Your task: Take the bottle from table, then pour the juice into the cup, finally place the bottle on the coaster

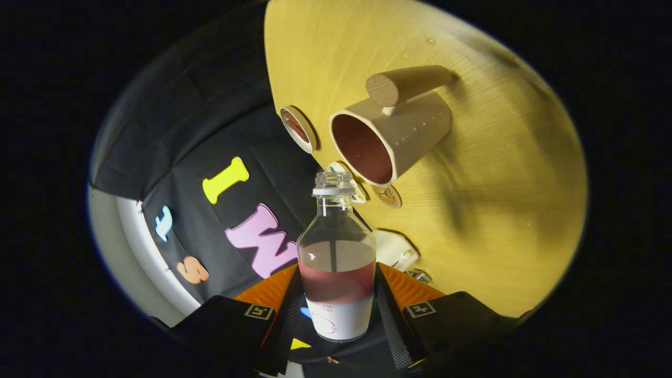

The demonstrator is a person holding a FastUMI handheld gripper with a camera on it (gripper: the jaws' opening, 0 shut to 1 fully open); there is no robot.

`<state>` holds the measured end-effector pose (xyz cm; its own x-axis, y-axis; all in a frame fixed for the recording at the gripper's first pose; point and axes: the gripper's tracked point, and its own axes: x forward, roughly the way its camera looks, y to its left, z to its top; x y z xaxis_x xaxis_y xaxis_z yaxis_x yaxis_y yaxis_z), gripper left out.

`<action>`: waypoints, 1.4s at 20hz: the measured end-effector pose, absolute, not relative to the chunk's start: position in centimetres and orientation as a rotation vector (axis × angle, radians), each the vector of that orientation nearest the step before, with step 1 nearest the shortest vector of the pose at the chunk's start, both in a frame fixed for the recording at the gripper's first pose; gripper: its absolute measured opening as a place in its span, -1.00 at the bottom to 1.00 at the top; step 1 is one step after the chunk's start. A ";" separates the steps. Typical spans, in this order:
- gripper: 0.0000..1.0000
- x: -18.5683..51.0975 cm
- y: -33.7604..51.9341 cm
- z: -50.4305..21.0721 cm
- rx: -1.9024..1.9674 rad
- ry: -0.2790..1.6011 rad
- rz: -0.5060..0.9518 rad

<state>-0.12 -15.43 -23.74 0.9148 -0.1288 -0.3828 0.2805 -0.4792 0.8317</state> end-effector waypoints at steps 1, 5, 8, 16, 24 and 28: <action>0.51 -0.3 -15.2 -24.0 1.951 0.122 -0.496; 0.50 -0.4 -14.8 -22.7 1.684 0.120 -0.416; 0.51 -0.2 -14.6 -22.2 1.411 0.120 -0.386; 0.51 1.1 -15.3 -17.0 0.613 0.097 -0.438; 0.50 6.0 -11.8 -9.1 0.082 0.001 -0.372; 0.50 9.6 -10.2 -7.3 0.002 -0.080 -0.358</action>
